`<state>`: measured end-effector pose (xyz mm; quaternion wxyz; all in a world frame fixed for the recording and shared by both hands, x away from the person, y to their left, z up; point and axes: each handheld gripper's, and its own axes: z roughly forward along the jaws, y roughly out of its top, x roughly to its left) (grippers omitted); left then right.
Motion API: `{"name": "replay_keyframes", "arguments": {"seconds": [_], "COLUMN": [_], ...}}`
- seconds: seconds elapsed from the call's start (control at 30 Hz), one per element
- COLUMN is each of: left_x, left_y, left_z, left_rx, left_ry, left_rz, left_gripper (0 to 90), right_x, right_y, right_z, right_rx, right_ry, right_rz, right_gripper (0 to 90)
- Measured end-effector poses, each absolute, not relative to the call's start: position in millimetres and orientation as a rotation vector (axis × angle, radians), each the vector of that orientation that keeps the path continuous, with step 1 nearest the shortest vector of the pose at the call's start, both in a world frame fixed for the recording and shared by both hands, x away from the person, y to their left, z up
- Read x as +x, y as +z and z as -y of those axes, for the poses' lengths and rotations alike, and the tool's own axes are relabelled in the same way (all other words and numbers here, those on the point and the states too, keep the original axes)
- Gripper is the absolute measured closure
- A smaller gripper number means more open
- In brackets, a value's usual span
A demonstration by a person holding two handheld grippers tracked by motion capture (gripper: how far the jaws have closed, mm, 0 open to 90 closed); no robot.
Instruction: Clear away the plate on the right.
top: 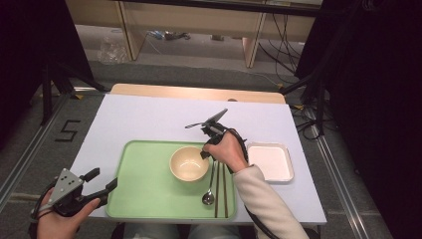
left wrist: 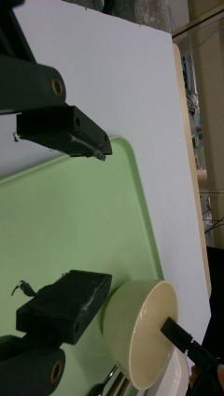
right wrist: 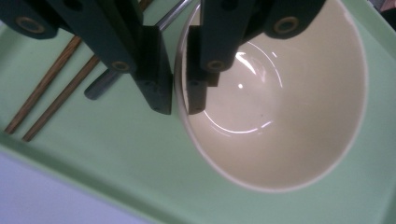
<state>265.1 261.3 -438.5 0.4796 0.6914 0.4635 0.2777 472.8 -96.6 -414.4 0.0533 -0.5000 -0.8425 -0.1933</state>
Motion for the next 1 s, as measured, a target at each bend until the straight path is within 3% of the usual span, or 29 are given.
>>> {"name": "replay_keyframes", "arguments": {"seconds": [0.27, 0.47, 0.67, 1.0], "left_x": [265.1, 265.7, 266.7, 265.2], "left_y": [-438.1, -437.8, -437.3, -437.4], "left_z": [-261.4, -261.9, -261.8, -262.3], "left_rx": [1.681, 1.679, 1.676, 1.676], "left_ry": [0.678, 0.680, 0.678, 0.676], "left_rz": [-1.132, -1.133, -1.138, -1.140], "left_gripper": [31.4, 31.4, 31.4, 31.4], "right_x": [471.8, 474.5, 477.0, 477.4], "right_y": [-386.3, -371.0, -380.6, -395.6], "right_z": [122.9, 179.3, 254.7, 302.2], "right_rx": [-1.500, -1.642, -1.928, -2.041], "right_ry": [-0.715, -0.798, -0.702, -0.628], "right_rz": [2.625, 2.610, 2.506, 2.513], "right_gripper": [58.2, 46.2, 47.9, 56.0]}}
